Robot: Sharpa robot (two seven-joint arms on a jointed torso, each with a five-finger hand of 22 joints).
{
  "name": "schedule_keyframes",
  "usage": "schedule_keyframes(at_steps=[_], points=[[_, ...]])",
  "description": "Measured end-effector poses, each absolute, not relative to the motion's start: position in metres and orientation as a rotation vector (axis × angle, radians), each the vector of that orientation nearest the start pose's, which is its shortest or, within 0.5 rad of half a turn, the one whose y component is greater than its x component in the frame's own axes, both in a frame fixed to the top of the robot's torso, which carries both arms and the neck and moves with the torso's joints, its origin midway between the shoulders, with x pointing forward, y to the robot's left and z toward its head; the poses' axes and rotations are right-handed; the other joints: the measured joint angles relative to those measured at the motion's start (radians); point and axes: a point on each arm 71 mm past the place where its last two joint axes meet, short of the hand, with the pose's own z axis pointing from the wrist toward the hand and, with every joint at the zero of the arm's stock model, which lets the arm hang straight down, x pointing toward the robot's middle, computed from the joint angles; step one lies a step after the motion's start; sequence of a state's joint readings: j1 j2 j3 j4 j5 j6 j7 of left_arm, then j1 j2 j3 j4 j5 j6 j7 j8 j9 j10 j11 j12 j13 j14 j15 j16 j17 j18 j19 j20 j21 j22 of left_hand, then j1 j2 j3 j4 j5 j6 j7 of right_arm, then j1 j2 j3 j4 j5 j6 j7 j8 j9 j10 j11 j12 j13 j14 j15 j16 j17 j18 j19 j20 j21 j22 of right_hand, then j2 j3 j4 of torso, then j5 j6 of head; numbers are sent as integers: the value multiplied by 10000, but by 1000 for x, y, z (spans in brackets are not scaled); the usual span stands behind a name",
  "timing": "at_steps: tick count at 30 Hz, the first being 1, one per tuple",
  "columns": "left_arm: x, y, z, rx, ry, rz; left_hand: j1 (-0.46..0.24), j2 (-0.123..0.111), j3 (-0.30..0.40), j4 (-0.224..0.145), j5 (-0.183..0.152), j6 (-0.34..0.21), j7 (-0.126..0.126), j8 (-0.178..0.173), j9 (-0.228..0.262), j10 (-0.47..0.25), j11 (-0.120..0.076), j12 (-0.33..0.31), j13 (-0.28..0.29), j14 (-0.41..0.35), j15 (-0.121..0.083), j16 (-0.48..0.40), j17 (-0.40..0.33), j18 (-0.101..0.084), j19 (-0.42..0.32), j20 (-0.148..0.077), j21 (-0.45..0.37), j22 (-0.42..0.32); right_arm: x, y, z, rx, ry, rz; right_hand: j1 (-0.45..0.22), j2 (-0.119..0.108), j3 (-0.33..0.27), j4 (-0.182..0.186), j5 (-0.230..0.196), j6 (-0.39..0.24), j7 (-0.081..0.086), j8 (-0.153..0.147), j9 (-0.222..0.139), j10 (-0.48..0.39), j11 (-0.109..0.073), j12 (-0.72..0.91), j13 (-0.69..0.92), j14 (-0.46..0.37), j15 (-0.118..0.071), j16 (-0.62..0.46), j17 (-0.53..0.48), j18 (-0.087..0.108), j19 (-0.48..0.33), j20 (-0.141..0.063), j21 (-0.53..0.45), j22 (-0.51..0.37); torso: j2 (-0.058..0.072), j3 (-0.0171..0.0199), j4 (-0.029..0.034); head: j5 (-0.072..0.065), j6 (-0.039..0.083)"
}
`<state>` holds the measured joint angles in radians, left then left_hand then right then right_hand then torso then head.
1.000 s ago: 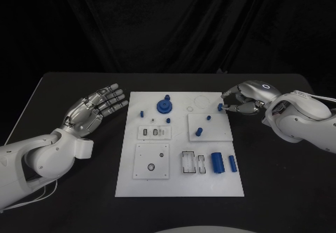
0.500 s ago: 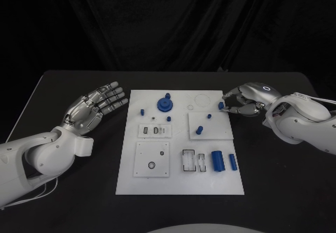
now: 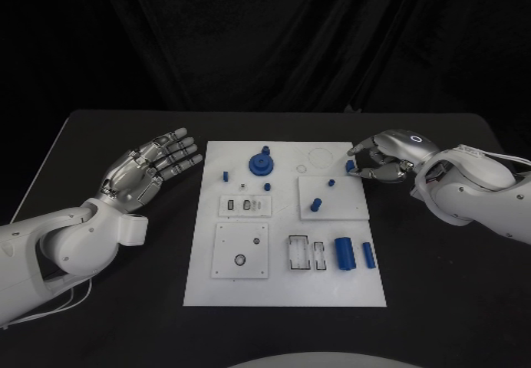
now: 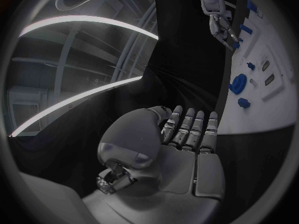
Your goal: Assemble the parts on the task board
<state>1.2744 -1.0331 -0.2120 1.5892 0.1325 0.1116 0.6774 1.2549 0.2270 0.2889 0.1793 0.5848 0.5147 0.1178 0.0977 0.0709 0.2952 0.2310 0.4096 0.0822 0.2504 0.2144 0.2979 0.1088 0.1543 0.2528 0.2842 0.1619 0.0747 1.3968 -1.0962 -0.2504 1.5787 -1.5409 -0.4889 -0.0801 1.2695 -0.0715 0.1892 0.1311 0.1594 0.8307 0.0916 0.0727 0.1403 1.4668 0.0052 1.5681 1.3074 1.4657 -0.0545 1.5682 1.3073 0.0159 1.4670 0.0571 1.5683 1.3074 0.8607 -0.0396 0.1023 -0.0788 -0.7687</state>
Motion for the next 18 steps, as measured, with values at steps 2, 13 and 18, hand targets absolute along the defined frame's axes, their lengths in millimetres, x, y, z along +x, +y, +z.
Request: schedule_keyframes(at_steps=[2,13,18], points=[[454,272,-178,-10840,12839,-19513,0,0,0,0,0,0,0,0,0,0,0,0,0,0,0,0,0,0,0,0,0,0,470,-311,-149,-1950,14977,3946,85,-3,0,0,47,-30,30,0,0,0,0,0,0,0,0,0,0,1,0,0,0,0,0,-1,1,1,0],[454,273,-179,-10855,12855,-19509,0,0,41,-41,0,0,0,0,0,0,0,0,0,37,37,0,-1,0,0,0,0,-2,473,-308,-150,-1975,14980,3954,493,86,140,-140,846,200,52,130,93,0,0,0,0,0,0,0,0,1,0,0,0,0,0,-5,14,-8,-6],[454,273,-179,-10861,12867,-19518,0,0,41,-41,0,0,0,0,0,0,0,0,0,37,37,0,-1,-1,0,0,0,-2,473,-307,-150,-1983,14978,3963,531,125,140,-140,923,746,52,440,284,0,0,0,0,0,0,0,0,0,0,0,0,-1,0,-5,12,-9,-10]])
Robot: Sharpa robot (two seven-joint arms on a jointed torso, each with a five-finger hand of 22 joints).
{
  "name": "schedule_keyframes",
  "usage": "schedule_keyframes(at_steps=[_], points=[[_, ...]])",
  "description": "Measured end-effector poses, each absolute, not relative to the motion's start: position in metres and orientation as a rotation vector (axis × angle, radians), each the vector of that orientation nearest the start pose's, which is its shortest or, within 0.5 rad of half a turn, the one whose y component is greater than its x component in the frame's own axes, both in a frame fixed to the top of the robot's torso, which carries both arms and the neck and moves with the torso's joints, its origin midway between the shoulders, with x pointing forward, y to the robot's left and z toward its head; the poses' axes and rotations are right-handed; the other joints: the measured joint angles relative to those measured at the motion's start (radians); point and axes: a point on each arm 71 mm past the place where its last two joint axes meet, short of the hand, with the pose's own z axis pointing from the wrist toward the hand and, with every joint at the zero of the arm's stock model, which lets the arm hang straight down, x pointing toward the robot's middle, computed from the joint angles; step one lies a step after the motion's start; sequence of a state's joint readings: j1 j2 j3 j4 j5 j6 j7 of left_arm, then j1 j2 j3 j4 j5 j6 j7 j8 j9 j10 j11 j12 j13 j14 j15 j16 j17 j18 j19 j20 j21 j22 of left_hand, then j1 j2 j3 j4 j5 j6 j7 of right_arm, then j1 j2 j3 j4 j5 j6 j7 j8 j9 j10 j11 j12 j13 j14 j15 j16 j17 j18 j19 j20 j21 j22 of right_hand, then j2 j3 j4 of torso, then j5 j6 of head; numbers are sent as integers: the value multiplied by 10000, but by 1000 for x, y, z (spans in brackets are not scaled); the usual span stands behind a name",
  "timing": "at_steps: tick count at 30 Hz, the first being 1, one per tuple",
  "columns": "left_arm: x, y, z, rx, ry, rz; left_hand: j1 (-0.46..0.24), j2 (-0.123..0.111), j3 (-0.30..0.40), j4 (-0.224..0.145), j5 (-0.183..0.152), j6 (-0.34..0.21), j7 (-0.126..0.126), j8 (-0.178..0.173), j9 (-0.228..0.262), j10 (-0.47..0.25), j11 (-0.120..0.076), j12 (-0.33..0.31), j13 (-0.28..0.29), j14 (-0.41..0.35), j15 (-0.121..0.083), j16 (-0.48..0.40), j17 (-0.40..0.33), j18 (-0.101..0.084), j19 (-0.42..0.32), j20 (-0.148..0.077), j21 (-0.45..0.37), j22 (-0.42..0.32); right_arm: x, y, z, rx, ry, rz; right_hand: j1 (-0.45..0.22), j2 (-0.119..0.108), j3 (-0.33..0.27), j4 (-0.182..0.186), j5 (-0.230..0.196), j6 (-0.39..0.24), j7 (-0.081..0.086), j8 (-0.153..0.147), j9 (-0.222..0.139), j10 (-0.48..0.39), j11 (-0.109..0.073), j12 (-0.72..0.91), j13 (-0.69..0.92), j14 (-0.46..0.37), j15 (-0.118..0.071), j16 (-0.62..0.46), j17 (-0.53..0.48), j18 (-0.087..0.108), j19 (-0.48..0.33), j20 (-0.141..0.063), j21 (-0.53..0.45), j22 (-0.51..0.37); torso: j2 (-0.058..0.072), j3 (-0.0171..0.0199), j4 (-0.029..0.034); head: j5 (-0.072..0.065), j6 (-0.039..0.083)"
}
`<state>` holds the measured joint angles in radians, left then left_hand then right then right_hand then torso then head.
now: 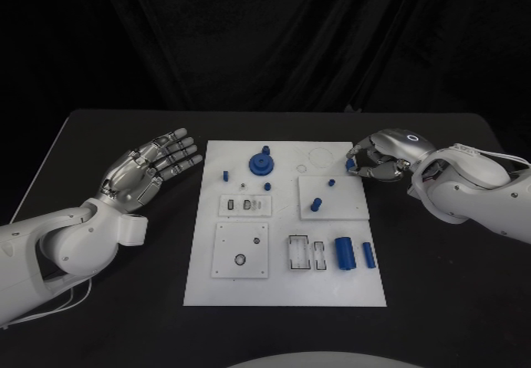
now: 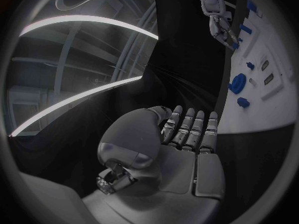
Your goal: Assemble the parts on the task board
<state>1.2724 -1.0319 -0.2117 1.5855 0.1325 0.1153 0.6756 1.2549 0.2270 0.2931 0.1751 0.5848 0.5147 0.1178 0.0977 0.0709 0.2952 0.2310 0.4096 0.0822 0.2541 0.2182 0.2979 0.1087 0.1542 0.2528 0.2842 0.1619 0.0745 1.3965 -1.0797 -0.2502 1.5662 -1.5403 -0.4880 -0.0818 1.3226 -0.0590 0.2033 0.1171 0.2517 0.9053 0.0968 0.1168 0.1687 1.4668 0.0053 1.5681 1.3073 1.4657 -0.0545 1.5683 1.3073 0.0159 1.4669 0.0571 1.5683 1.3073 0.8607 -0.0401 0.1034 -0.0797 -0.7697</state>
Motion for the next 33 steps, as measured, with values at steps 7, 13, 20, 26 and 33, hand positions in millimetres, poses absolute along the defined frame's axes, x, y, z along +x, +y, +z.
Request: schedule_keyframes(at_steps=[7,13,20,26,33], points=[[454,273,-180,-10879,12885,-19532,0,0,0,0,0,0,0,0,0,0,0,0,0,0,0,0,0,0,0,0,0,-1,474,-307,-150,-1978,14978,3943,42,-42,25,-25,0,95,0,54,82,0,0,0,0,0,0,0,0,0,0,0,0,0,1,0,-9,18,-11],[453,273,-181,-10906,12900,-19524,0,0,0,0,0,0,0,0,0,0,0,0,0,-1,0,0,-1,0,0,0,0,-1,475,-307,-150,-1977,14988,3928,42,-43,28,-28,0,176,4,141,120,0,0,0,0,0,0,0,0,1,0,0,0,0,1,1,-10,22,-19],[452,273,-184,-10989,12939,-19495,0,0,-1,0,0,0,0,0,0,0,0,0,0,0,-1,0,-1,0,0,0,0,-2,475,-306,-150,-1982,14969,3946,104,19,47,-47,-1,492,-31,369,306,0,0,0,0,0,0,0,0,1,0,0,0,8,1,0,-8,26,-30],[449,276,-189,-11131,12972,-19415,0,0,-1,1,0,0,0,0,0,0,0,38,0,0,-1,0,-1,0,0,0,0,-3,474,-304,-149,-1984,14793,4069,241,53,10,-180,155,982,-122,907,688,-35,-35,0,0,33,-38,0,0,-1,-36,-35,0,7,2,-1,-4,55,-30],[447,277,-190,-11189,12980,-19396,0,0,-1,1,0,0,0,0,0,7,8,38,0,-1,-1,0,-2,0,0,0,11,1,469,-296,-143,-2019,14397,4422,364,35,-46,-263,317,1068,-106,1524,857,0,-73,0,0,1,-72,0,0,-1,2,-73,0,6,3,-2,-4,105,-23]])
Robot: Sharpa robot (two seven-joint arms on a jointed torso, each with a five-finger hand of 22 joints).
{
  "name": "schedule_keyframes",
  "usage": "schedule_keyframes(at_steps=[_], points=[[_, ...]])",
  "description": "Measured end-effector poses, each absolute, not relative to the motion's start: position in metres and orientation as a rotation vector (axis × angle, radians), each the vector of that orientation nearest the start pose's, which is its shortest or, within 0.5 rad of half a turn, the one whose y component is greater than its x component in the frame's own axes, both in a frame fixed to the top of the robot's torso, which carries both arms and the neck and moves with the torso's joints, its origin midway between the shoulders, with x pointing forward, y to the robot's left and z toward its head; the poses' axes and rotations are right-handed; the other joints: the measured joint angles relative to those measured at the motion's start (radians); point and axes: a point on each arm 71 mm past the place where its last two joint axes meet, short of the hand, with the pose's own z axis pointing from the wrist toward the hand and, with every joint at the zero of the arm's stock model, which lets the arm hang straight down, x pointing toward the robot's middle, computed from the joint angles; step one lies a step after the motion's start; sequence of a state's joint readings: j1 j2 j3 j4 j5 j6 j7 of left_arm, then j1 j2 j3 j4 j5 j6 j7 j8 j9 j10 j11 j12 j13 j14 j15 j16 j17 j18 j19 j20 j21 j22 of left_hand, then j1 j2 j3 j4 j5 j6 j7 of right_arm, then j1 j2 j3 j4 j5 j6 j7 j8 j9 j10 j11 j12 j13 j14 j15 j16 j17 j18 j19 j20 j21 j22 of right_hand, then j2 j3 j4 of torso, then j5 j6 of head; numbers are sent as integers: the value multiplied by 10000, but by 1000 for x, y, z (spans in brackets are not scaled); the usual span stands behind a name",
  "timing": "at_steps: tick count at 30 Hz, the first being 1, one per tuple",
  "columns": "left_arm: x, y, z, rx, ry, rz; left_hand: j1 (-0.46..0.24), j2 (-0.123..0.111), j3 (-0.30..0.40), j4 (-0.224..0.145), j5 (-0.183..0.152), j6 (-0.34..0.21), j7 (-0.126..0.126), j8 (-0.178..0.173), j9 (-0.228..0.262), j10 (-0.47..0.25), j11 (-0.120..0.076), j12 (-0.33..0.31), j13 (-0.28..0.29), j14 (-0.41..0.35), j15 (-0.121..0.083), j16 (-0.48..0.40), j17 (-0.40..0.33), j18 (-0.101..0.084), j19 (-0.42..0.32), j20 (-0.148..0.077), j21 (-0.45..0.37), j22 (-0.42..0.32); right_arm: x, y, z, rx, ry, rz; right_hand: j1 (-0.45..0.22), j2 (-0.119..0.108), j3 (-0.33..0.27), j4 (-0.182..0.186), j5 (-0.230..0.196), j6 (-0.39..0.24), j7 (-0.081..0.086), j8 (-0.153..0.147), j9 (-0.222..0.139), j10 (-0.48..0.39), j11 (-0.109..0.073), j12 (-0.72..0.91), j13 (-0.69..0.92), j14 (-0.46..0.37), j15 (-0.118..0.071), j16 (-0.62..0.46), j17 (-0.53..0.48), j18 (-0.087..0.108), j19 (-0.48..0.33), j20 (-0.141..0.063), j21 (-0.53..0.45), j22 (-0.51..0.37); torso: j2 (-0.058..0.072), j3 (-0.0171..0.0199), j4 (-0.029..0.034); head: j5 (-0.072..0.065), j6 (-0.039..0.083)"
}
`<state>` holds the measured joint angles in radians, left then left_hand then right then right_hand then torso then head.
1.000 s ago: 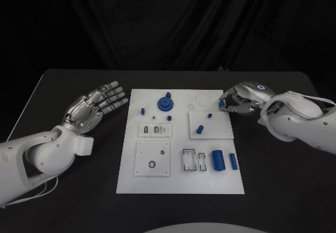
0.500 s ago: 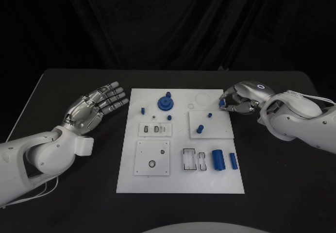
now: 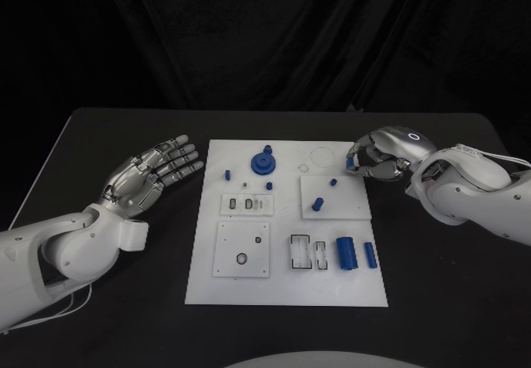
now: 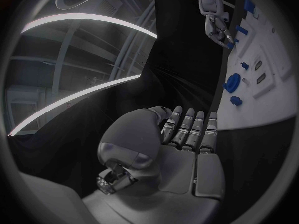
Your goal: Assemble the parts on the task board
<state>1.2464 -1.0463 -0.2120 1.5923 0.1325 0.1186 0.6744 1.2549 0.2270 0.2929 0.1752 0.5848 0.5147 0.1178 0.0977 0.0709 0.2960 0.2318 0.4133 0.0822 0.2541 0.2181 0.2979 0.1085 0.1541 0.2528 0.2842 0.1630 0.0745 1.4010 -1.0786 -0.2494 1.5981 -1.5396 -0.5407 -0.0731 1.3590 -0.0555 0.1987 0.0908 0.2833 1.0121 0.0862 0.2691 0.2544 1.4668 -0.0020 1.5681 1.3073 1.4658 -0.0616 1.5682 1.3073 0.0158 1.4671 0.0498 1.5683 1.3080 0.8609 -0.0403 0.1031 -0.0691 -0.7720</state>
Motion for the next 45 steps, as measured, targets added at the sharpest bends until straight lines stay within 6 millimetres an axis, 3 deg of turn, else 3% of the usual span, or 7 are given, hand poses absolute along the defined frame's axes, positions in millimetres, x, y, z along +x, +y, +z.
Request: schedule_keyframes(at_steps=[7,17,30,37,45], points=[[446,277,-190,-11204,12982,-19407,0,0,0,0,0,36,36,0,5,28,28,0,0,0,0,40,0,1,0,0,29,8,465,-273,-118,-2280,13670,5047,32,-4,-17,16,57,-1,-1,31,0,0,0,0,0,0,0,0,0,1,0,0,0,-1,0,1,-5,29,-11],[445,274,-190,-11196,13007,-19473,0,0,0,0,0,36,36,0,10,29,28,0,0,-1,0,40,-1,1,0,0,29,7,455,-205,-105,-3154,13294,6614,-63,89,-45,41,107,-42,-42,52,0,0,0,0,0,0,0,0,0,1,0,1,0,-2,0,-17,-5,52,-62],[444,273,-190,-11211,13018,-19502,0,0,0,0,0,36,36,0,9,28,28,-1,0,-1,0,40,-1,1,0,0,28,5,442,-134,-142,-4164,14354,7626,-66,84,-72,16,248,-114,-114,58,0,0,1,0,8,0,0,0,0,0,0,1,-118,-3,-1,-22,9,110,-105],[443,272,-190,-11211,13034,-19543,-53,-53,27,28,0,36,36,0,8,28,28,-1,0,0,-1,40,-1,1,0,0,28,5,441,-121,-153,-4396,14680,7479,-67,82,-40,-70,424,-149,-149,107,0,0,1,0,7,0,0,0,0,0,-36,-34,-118,-4,-2,-20,-14,225,-158],[444,270,-190,-11203,13049,-19560,-53,-53,27,28,0,36,36,0,8,28,28,-1,0,-1,-1,40,-2,1,0,0,28,4,441,-115,-157,-4484,14896,7207,-101,112,-41,-71,459,-215,-212,108,0,-1,1,0,6,0,1,0,0,1,-36,-34,-117,-4,8,-5,0,163,-188]])
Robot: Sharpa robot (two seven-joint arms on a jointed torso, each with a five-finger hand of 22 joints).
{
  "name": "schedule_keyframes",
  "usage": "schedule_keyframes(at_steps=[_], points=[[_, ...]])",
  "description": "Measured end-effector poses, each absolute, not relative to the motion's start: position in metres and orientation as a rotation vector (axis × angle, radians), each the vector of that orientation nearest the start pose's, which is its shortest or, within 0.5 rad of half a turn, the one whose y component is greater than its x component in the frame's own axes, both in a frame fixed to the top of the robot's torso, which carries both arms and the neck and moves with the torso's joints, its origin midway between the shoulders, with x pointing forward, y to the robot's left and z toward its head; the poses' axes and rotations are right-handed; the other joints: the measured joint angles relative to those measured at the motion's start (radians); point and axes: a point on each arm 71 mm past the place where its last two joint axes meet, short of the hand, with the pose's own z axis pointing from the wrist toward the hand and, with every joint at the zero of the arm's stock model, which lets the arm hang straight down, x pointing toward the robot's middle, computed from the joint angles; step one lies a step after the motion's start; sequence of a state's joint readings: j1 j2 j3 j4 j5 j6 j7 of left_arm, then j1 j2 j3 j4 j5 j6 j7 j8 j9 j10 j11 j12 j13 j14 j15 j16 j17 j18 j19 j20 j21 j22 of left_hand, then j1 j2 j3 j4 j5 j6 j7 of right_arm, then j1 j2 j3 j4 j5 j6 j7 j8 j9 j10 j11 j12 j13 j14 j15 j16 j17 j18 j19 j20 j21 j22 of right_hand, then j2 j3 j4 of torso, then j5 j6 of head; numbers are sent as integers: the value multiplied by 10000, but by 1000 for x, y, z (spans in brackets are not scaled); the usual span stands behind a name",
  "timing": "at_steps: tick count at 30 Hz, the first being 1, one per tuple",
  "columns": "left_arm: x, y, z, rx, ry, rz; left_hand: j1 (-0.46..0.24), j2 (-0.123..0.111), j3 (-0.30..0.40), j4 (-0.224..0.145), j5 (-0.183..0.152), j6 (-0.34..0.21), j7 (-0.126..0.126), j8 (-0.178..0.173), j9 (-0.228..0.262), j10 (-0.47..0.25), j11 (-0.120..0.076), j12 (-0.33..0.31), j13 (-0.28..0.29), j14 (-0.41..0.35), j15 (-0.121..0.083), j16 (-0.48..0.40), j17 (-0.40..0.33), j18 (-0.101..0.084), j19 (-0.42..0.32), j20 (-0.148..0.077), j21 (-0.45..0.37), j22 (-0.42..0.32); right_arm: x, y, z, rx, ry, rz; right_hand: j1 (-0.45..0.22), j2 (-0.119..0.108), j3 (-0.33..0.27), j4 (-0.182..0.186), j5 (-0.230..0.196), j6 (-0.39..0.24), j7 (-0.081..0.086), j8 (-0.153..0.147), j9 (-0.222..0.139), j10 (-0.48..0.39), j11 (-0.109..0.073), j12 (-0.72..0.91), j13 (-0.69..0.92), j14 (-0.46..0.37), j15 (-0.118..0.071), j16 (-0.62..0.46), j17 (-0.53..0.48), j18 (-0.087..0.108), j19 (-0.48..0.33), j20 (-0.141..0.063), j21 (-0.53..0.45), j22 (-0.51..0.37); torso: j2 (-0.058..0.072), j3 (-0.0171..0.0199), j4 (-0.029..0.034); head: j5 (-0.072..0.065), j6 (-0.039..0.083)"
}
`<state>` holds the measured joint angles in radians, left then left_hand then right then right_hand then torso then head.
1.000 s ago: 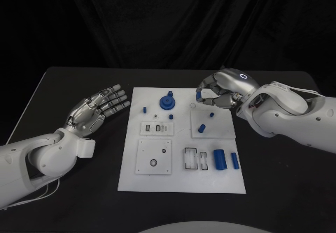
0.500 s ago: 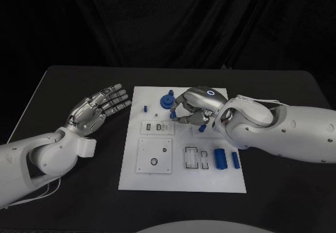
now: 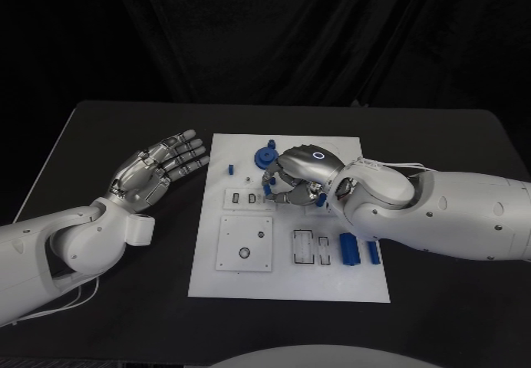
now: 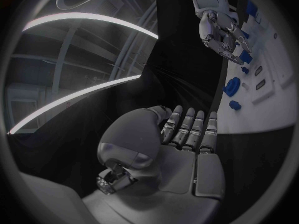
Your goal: Assemble the parts on the task board
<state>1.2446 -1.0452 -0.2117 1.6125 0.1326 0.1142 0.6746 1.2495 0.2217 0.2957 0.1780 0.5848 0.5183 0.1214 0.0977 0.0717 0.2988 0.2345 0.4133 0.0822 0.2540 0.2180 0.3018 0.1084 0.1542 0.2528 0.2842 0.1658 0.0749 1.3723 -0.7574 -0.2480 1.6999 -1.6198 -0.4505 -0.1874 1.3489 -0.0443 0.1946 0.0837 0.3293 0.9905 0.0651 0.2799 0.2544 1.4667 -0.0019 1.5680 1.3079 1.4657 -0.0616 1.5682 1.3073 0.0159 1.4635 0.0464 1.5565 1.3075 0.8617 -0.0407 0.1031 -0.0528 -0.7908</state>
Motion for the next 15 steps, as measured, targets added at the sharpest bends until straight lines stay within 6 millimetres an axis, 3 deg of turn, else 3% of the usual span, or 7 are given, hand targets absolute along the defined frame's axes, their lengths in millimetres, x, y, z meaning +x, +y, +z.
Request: schedule_keyframes(at_steps=[6,15], points=[[444,270,-190,-11199,13052,-19560,0,0,0,0,0,0,0,0,0,0,0,0,0,0,0,0,0,0,0,0,0,0,442,-114,-159,-4522,15076,6985,-110,33,-12,-12,0,-37,23,8,0,0,0,0,0,0,0,0,-1,-1,0,0,-37,-1,12,9,-14,35,18],[445,269,-190,-11189,13060,-19563,-40,40,31,-31,0,0,0,0,-1,0,0,0,0,0,0,0,0,-1,0,0,0,-1,442,-111,-161,-4583,15290,6785,-113,35,-13,-11,-86,-157,36,328,0,0,0,0,-2,0,0,0,0,-1,0,0,-78,-1,-2,12,-49,44,-32]])
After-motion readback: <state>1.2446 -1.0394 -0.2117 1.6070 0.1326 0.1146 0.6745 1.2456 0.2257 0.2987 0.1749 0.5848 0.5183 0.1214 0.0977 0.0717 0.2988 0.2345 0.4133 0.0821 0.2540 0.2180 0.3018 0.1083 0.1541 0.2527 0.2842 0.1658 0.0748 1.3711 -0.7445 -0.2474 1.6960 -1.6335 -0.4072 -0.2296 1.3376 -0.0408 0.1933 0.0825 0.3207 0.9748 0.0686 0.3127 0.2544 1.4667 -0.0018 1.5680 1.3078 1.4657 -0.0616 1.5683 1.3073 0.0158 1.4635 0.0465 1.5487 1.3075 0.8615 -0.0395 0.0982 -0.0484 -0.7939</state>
